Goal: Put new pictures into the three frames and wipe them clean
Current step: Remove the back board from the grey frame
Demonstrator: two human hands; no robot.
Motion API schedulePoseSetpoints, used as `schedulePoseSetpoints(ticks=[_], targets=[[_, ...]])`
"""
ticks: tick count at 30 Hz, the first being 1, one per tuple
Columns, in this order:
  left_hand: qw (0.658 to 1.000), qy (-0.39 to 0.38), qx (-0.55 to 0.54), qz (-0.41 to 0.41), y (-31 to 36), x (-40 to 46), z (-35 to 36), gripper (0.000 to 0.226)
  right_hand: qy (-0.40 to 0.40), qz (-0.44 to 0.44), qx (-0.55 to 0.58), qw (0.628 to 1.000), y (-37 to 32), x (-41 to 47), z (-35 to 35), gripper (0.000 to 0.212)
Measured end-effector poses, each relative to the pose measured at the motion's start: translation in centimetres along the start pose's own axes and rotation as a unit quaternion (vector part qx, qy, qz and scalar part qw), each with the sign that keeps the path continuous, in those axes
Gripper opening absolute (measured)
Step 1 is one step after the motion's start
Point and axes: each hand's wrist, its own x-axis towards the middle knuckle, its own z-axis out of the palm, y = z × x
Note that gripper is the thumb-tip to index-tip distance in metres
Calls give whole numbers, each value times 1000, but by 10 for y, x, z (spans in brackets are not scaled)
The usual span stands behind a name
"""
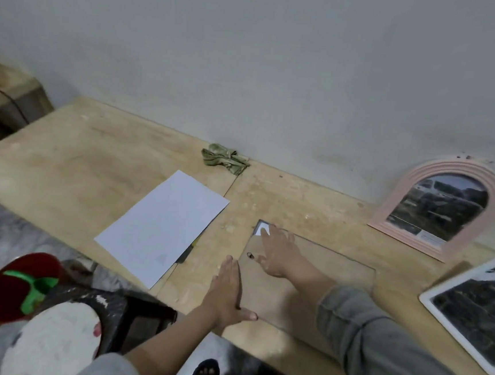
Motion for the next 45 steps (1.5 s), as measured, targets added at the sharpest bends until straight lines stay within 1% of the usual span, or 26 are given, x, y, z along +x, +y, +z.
schedulePoseSetpoints(ticks=[6, 9, 14, 18, 22, 26, 30, 32, 36, 40, 42, 43, 45], targets=[[1000, 14, -7, -10, -1, -1, 6, 130, -2, 11, -52, 999, -5, 7, 5, 81], [999, 24, -3, -21, 0, -2, 7, 129, 20, 21, -56, 998, -9, 9, 5, 84], [999, 41, -8, -31, 5, -2, 7, 129, 20, 53, -52, 997, -18, 16, -3, 88], [998, 54, -13, -34, 7, -3, 8, 129, 12, 61, -45, 997, -18, 24, -13, 83], [998, 55, -12, -37, 9, -5, 7, 129, 23, 67, -21, 997, -16, 24, -20, 77], [996, 64, -38, -43, 11, -4, 6, 131, 19, 65, -11, 998, -15, 21, -28, 66], [994, 77, -60, -50, 12, -2, 4, 134, 12, 73, 33, 997, -14, 19, -39, 49], [992, 81, -76, -51, 13, -1, 4, 134, 2, 72, 37, 997, -12, 19, -43, 44], [985, 101, -131, -49, 14, 0, 3, 131, -25, 66, 52, 996, -10, 19, -48, 41], [981, 104, -157, -45, 13, -1, 3, 125, -46, 69, 65, 994, -9, 16, -54, 45], [980, 104, -162, -50, 14, -1, 2, 121, -30, 64, 69, 995, -9, 14, -51, 51], [980, 103, -163, -52, 14, -1, 1, 118, -5, 56, 69, 996, -7, 13, -45, 54], [979, 102, -171, -54, 15, -1, 1, 115, 74, 37, 70, 994, -5, 7, -29, 54]])
